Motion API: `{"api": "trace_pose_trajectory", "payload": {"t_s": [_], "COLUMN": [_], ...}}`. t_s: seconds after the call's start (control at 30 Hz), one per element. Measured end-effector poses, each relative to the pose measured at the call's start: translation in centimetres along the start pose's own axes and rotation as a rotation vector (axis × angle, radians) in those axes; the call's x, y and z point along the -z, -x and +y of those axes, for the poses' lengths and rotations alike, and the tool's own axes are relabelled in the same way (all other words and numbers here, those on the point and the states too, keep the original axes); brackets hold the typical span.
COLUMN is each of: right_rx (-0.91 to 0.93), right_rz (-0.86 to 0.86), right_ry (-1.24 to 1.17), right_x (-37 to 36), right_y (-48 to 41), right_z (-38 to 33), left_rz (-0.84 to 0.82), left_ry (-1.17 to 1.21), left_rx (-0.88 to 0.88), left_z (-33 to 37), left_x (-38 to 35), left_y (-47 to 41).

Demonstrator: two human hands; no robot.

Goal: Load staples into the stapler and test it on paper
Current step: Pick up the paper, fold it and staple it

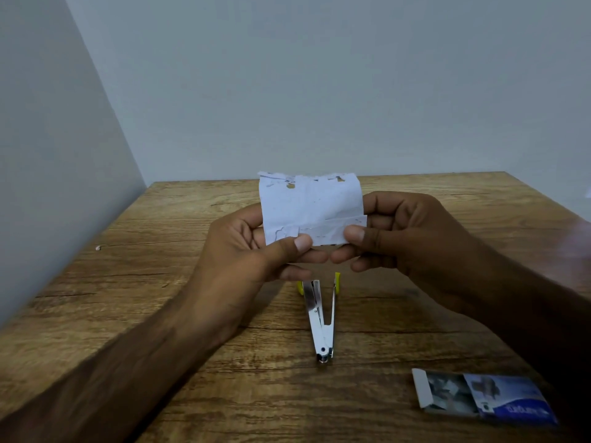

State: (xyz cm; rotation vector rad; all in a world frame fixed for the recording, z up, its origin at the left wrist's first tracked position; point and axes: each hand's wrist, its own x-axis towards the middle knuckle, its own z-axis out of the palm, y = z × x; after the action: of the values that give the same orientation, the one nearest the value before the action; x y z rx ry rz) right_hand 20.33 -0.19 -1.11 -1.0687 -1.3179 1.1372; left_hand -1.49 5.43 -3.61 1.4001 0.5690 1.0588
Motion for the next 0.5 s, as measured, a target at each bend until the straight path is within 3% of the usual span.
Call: {"api": "trace_pose_trajectory", "payload": {"t_s": [0.33, 0.5], "right_rx": [0.04, 0.064], "right_rz": [0.083, 0.117], "right_ry": [0.035, 0.123], "right_x": [0.16, 0.37], "right_y": [0.03, 0.1], "right_z": [-0.42, -0.85], "left_rz": [-0.059, 0.009], "left_ry": [0.04, -0.044], "left_rx": [0.07, 0.065], "left_z": [0.51, 0.36], "left_x": [-0.15, 0.13], "left_y": [0.0, -0.18]}}
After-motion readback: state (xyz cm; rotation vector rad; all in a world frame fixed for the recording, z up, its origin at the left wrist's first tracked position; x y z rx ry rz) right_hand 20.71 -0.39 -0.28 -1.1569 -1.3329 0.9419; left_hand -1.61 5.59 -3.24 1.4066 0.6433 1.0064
